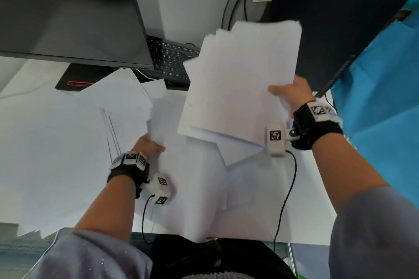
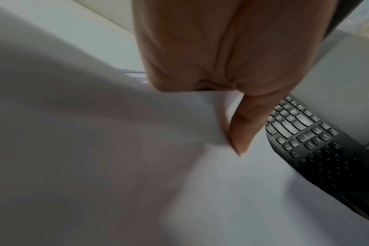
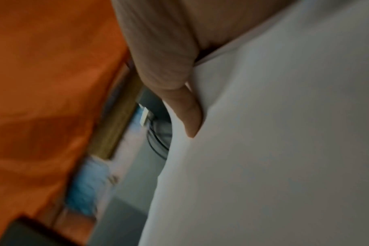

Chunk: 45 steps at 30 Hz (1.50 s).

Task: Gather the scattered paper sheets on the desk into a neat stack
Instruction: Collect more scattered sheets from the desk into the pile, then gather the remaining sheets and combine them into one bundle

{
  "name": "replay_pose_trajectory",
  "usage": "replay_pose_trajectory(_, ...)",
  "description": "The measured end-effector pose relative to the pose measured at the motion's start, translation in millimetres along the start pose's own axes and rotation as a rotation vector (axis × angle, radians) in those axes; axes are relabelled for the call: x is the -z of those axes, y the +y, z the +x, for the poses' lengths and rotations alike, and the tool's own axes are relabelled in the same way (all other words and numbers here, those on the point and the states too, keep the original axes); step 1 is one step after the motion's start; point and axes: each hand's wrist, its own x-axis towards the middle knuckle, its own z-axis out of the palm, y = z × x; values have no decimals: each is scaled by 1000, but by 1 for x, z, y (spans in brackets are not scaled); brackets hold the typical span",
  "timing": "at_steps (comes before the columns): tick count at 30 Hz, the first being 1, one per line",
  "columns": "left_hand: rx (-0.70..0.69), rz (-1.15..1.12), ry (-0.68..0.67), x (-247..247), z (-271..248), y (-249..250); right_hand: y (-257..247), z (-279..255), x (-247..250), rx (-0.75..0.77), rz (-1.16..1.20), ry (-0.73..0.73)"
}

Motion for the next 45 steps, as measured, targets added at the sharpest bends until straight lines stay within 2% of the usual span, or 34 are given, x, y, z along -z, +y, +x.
replay_pose_trajectory(3,69,-92,-27,-3,4,-6,50,-3,-25,-141,-106,-79)
replay_pose_trajectory(5,123,-273,-38,-4,-4,-4,83,-11,-42,-227,-172,-141)
replay_pose_trajectory(8,166,-378,-97,-7,-3,-6,116,-27,-68,-309,-317,-212)
replay_pose_trajectory(10,160,-366,-110,-7,-2,-7,128,-32,-78,-329,-451,-243)
replay_pose_trajectory(14,145,-275,-66,-9,0,-9,132,-15,-70,-284,-816,-128)
replay_pose_trajectory(16,143,-306,-67,-11,-4,-6,132,-9,-68,-255,-862,-178)
replay_pose_trajectory(20,150,-224,-85,-19,2,-1,138,-20,-87,-118,-835,-392)
replay_pose_trajectory(23,140,-212,-69,-21,5,4,142,-25,-92,-58,-771,-448)
replay_pose_trajectory(26,55,-140,-48,-27,7,6,139,-18,-79,-63,-567,-369)
replay_pose_trajectory(29,-28,-173,-33,-30,7,11,126,-6,-59,-251,-336,-205)
replay_pose_trajectory(31,-91,-215,-60,-29,8,14,114,-5,-47,-325,-199,-190)
replay_pose_trajectory(35,-248,-285,-117,-25,-8,46,77,-10,-28,-196,18,-124)
replay_pose_trajectory(39,-513,-307,-16,-30,-29,88,34,-8,-19,113,67,-5)
replay_pose_trajectory(41,-644,-304,82,-38,-35,107,9,-7,-17,255,41,55)
replay_pose_trajectory(45,-749,-430,177,-51,-48,131,-18,-13,-15,412,74,161)
